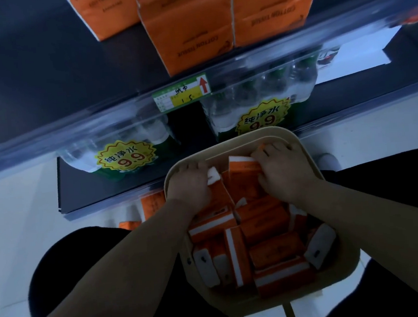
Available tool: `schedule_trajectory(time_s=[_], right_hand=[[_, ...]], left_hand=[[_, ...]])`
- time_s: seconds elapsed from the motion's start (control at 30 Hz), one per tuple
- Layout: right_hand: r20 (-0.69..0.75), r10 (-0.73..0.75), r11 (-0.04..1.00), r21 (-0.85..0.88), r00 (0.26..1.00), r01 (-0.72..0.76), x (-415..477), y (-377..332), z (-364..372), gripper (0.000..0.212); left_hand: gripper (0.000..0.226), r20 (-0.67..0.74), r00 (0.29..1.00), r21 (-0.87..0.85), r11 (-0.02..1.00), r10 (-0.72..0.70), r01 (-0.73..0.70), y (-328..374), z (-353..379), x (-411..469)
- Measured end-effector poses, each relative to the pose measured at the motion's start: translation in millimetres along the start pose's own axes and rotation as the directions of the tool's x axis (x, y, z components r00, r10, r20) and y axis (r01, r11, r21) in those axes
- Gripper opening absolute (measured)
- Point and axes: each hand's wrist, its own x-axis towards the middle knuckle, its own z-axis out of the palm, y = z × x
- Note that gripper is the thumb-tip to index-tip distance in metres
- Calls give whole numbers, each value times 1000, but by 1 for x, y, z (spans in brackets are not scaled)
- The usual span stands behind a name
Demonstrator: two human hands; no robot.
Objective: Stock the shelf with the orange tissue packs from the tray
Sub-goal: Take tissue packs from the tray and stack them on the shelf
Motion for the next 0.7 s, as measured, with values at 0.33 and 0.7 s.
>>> schedule_trajectory(time_s=[0.33, 0.7], right_hand=[[-23, 102, 995, 2, 995, -102, -4, -5, -30, 49], [-145, 85, 996, -13, 986, -88, -37, -16, -78, 41]], left_hand=[[61, 92, 977, -708, 677, -194, 201, -14, -40, -24], [37, -25, 971, -689, 708, -236, 154, -16, -79, -68]])
